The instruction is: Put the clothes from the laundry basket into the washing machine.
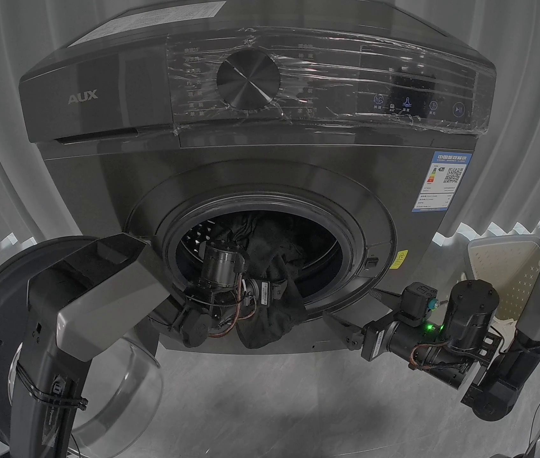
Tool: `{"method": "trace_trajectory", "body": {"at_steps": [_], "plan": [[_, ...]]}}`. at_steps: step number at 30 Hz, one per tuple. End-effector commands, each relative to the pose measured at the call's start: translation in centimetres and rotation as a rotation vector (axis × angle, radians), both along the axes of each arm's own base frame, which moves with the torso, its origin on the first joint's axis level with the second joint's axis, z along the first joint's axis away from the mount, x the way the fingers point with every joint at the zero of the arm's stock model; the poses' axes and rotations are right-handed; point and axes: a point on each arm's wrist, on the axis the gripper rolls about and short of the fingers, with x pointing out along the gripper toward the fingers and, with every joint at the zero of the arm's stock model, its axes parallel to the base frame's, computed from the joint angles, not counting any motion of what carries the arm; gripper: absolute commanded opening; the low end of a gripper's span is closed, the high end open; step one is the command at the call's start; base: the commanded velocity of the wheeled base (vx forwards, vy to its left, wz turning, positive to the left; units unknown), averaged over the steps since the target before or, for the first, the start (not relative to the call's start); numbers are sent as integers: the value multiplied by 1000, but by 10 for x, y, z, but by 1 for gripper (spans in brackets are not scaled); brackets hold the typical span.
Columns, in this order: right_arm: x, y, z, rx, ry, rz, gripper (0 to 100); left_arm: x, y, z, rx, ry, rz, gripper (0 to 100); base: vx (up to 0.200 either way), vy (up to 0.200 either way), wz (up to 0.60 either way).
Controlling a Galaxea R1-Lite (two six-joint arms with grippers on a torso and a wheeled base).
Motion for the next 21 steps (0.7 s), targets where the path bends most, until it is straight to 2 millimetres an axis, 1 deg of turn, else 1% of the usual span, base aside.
{"method": "trace_trajectory", "body": {"at_steps": [1,8,11,12,17,20,21], "plan": [[0,0,0,0,1,1,100,2,-2,-15,10,18,-3,100,0,0,0],[0,1,0,2,0,2,100,8,-5,-23,12,17,-2,100,0,0,0],[0,1,0,1,1,2,100,9,-5,-24,11,16,-2,100,0,0,0],[0,1,0,1,1,2,100,9,-5,-24,12,16,-1,0,0,0,0],[0,1,0,2,0,2,100,12,-7,-20,0,-5,7,0,0,0,0],[0,1,0,3,-1,2,100,15,-8,-13,-20,-38,13,0,0,0,0],[0,1,0,3,-1,2,100,18,-8,-7,-35,-68,19,0,0,0,0]]}}
